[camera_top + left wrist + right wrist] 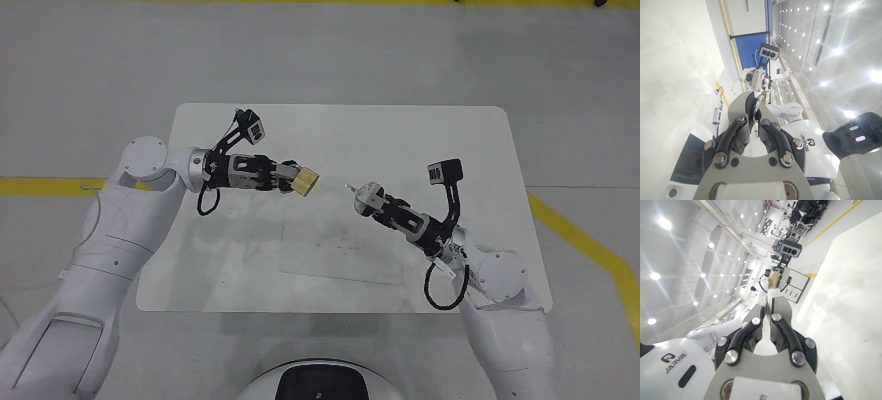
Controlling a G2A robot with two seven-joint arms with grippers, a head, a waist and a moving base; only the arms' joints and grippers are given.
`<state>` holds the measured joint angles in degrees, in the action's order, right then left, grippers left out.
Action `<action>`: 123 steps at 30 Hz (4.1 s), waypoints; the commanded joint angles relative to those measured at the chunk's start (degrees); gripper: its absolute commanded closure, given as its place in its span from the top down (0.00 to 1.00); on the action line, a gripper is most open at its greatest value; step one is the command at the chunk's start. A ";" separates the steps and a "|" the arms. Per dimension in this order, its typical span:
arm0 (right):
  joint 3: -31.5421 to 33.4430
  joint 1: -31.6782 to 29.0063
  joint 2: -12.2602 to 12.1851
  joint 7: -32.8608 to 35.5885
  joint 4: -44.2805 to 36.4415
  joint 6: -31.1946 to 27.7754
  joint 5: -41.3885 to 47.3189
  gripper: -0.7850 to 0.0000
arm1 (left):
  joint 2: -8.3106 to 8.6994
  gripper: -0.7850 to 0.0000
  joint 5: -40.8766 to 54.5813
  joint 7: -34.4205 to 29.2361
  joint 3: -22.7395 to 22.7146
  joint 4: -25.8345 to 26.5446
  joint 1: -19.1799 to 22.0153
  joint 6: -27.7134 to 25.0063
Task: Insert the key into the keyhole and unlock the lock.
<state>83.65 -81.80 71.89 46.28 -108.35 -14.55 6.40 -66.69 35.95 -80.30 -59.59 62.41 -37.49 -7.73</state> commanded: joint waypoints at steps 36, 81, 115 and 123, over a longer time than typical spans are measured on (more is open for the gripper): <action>-7.95 1.36 -0.36 -9.86 -4.87 17.39 -3.70 0.00 | -0.63 0.00 -2.65 2.13 1.94 -0.99 1.44 1.70; -13.02 9.36 0.34 -15.13 2.97 7.77 0.76 0.00 | -2.37 0.00 5.32 5.24 2.94 -10.49 3.31 13.32; -12.44 5.97 -0.69 -15.52 -9.96 46.20 6.33 0.00 | -4.11 0.00 11.19 9.22 7.22 -11.67 2.06 38.36; -14.27 7.66 -0.79 -18.40 -12.51 57.63 4.89 0.00 | -4.51 0.00 7.92 11.10 8.84 -11.20 2.60 35.39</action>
<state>69.74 -74.45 71.08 28.27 -120.97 41.94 11.49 -71.20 44.27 -69.38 -50.81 51.13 -34.91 28.26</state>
